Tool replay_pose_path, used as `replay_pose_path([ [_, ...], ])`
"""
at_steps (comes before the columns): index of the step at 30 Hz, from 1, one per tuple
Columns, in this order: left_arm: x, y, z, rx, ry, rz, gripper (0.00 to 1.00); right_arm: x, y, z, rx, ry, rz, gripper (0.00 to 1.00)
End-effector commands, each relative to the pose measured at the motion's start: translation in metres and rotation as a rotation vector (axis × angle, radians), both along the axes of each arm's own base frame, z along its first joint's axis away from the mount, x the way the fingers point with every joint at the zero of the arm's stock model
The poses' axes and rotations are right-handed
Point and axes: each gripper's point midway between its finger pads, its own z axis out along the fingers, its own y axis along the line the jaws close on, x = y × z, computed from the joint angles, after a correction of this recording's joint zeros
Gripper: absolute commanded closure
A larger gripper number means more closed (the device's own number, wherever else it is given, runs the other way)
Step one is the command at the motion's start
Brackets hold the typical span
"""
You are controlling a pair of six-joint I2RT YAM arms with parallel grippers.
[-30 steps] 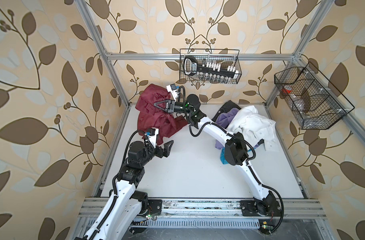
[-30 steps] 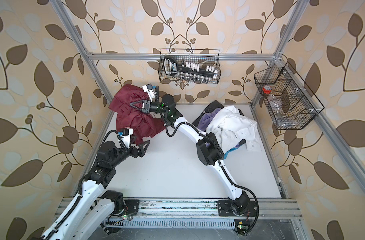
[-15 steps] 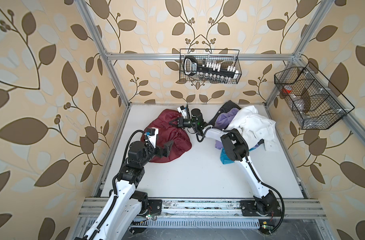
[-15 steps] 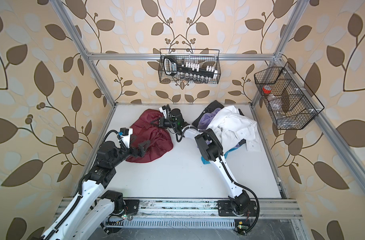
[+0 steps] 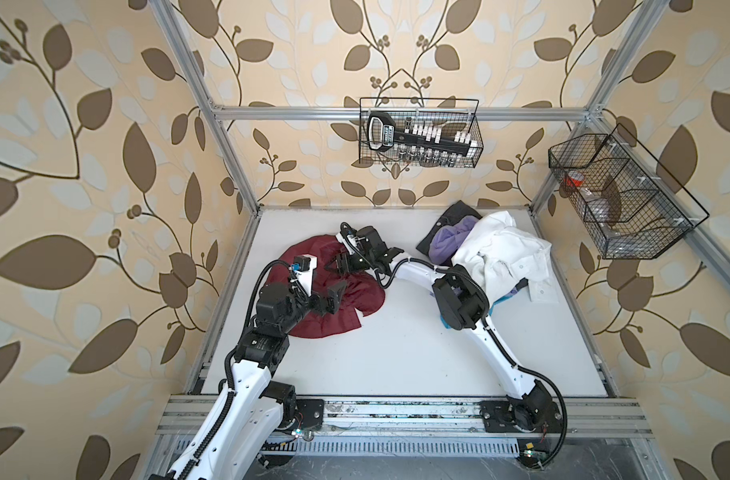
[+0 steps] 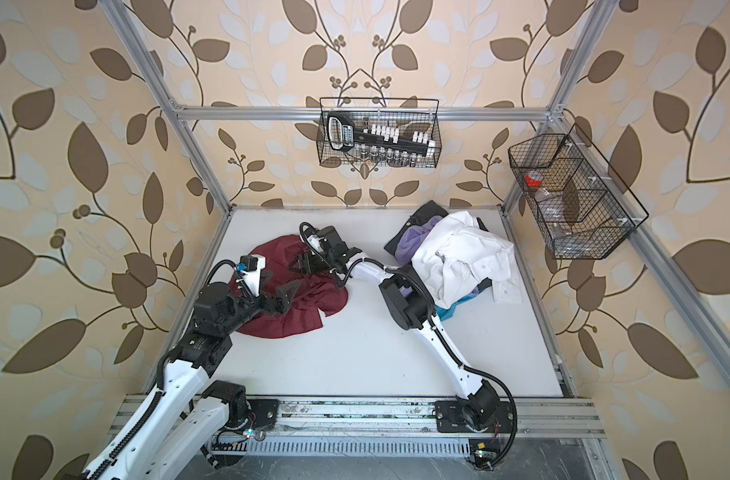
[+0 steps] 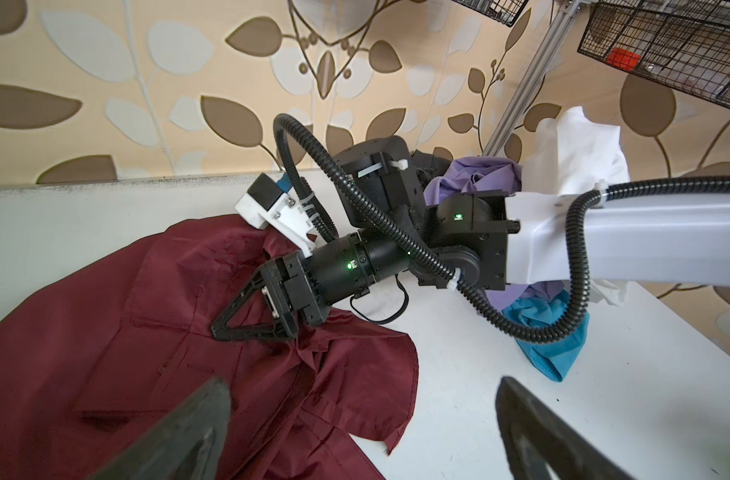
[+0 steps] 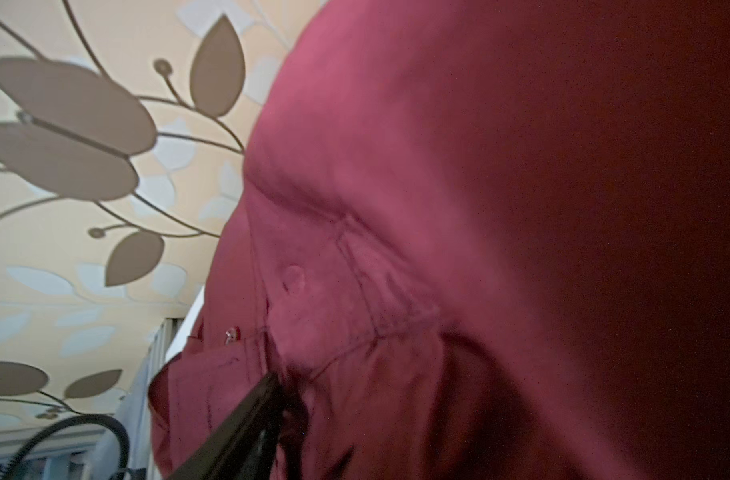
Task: Pick out a specific cloth from the pile
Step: 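Open the right gripper to release the maroon shirt and lift away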
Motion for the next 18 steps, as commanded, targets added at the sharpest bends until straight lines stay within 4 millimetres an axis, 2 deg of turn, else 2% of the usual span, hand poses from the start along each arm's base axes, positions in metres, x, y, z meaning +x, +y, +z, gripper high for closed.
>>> replay_pose_path([
  [1, 0.001, -0.003, 0.010, -0.008, -0.044, -0.007, 0.01, -0.002, -0.017, -0.021, -0.115, -0.008, -0.004, 0.20],
  [4, 0.001, -0.002, 0.010, -0.008, -0.045, -0.007, 0.01, -0.001, -0.026, 0.017, -0.116, -0.102, -0.021, 0.10],
  [5, 0.001, -0.002, 0.010, -0.008, -0.044, -0.007, 0.01, -0.001, -0.028, 0.031, -0.114, -0.129, -0.025, 0.01],
  [11, 0.001, -0.003, 0.010, -0.008, -0.045, -0.008, 0.01, -0.013, -0.040, 0.093, -0.100, -0.206, -0.014, 0.00],
  [15, 0.001, -0.002, 0.010, -0.007, -0.044, -0.005, 0.01, -0.018, -0.054, 0.109, -0.165, -0.212, -0.028, 0.00],
  [18, 0.002, -0.002, 0.009, -0.004, -0.042, -0.002, 0.01, -0.015, -0.078, 0.108, -0.296, -0.235, -0.086, 0.00],
])
